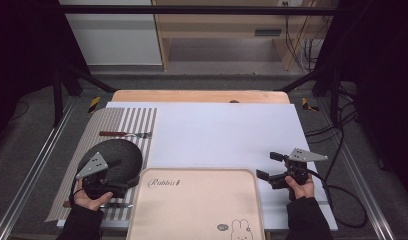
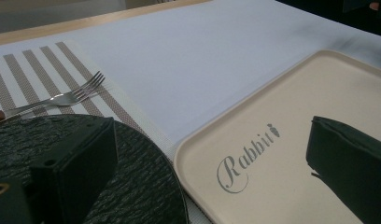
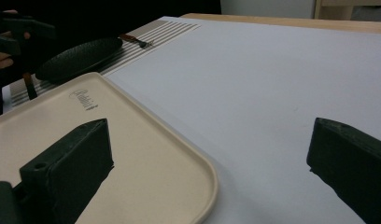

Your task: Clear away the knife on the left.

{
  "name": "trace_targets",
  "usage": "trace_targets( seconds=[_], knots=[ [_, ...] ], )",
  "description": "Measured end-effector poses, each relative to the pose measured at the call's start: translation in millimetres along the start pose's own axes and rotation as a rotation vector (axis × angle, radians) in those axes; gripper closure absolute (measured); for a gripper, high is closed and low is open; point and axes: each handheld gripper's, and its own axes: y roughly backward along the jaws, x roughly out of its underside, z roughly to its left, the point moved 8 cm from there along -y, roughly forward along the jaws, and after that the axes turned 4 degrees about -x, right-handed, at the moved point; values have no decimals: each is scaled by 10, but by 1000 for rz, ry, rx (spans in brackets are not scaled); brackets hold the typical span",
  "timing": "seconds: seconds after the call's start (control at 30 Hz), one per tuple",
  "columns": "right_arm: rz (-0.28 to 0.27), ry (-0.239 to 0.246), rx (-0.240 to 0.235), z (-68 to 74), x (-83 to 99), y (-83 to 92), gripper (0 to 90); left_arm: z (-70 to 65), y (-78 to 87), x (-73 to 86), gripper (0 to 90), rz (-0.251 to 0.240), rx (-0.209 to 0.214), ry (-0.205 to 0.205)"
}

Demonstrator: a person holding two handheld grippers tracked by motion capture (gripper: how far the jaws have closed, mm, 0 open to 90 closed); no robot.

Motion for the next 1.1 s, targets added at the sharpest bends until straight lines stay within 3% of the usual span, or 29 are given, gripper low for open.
trace_targets(
  seconds=[0.83, 1.1],
  knots=[
    [10, -1, 12, -14, 8, 0, 4, 83, 264, 97, 19, 118, -5, -79],
    [12, -1, 12, -14, 11, -1, 4, 143, 377, 150, 19, 145, -12, -85]
  ],
)
